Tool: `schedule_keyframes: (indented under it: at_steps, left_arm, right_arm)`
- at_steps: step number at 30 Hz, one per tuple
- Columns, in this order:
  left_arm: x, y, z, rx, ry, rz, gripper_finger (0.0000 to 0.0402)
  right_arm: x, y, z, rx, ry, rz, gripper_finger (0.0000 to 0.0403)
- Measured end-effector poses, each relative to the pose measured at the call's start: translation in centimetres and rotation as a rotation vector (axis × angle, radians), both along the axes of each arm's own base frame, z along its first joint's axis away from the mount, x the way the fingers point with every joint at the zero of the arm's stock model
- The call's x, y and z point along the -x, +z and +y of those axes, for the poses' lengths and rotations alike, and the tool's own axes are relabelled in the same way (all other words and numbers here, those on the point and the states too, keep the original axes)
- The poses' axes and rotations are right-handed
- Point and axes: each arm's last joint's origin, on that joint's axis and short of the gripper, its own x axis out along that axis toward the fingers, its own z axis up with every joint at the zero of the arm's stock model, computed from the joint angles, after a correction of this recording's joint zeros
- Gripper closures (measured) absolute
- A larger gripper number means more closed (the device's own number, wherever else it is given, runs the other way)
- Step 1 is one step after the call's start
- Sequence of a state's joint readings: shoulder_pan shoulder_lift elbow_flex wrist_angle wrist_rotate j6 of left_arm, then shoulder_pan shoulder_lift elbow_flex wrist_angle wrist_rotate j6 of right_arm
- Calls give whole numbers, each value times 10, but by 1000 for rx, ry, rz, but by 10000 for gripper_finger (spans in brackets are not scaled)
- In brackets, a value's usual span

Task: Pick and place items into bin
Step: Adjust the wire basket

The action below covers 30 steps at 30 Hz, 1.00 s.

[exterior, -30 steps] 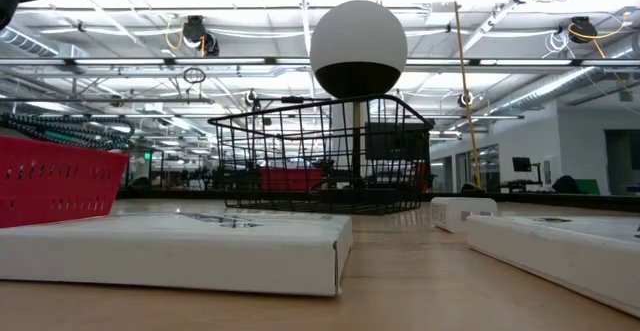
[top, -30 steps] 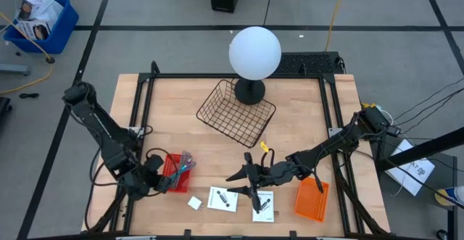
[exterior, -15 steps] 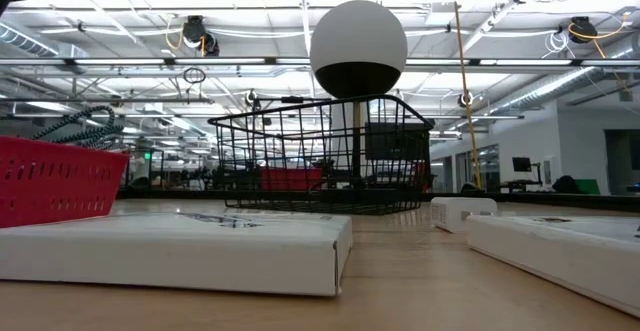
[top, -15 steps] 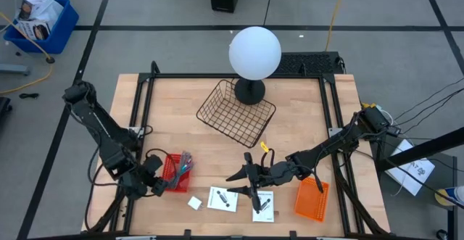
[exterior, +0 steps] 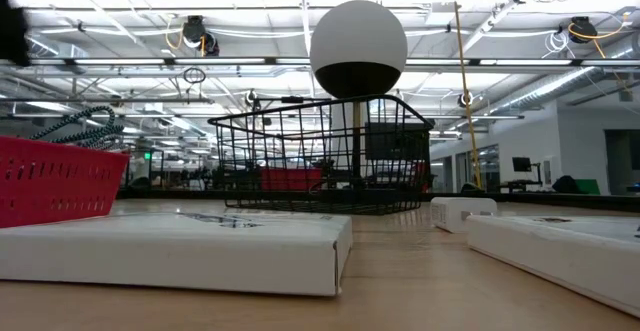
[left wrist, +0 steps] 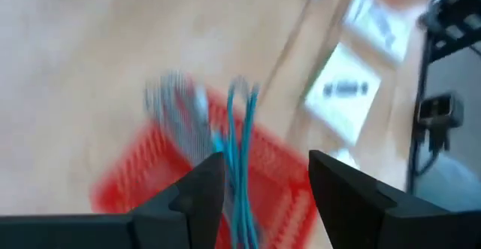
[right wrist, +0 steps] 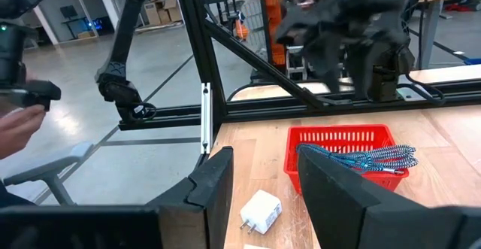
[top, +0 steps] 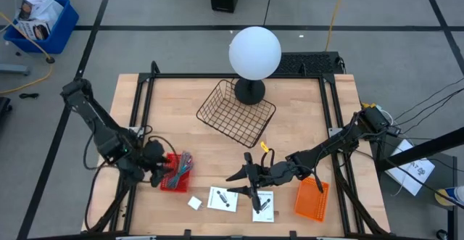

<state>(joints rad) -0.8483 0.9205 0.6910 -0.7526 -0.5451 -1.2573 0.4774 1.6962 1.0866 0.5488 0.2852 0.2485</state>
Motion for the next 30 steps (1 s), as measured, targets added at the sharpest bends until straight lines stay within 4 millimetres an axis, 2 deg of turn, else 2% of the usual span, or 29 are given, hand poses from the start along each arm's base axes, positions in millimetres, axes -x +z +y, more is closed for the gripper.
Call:
schedule_keyframes:
  at_steps: [4, 8, 13, 18, 24, 30]
  left_arm:
    - [-9, 10, 16, -129, -48, -80, 204]
    - [-22, 19, 32, -257, -147, -61, 204]
    - [-41, 31, 55, -320, -112, -58, 204]
    - [-61, 42, 77, -426, -188, 0, 204]
    - [-83, 37, 107, -505, -295, 192, 204]
    - [-108, 25, 125, -611, -427, 284, 203]
  right_arm:
    - [0, 0, 0, 0, 0, 0, 261]
    - [0, 0, 0, 0, 0, 0, 261]
    - [0, 0, 0, 0, 0, 0, 261]
    - [0, 0, 0, 0, 0, 0, 261]
    - [0, 0, 0, 0, 0, 0, 261]
    - [0, 0, 0, 0, 0, 0, 261]
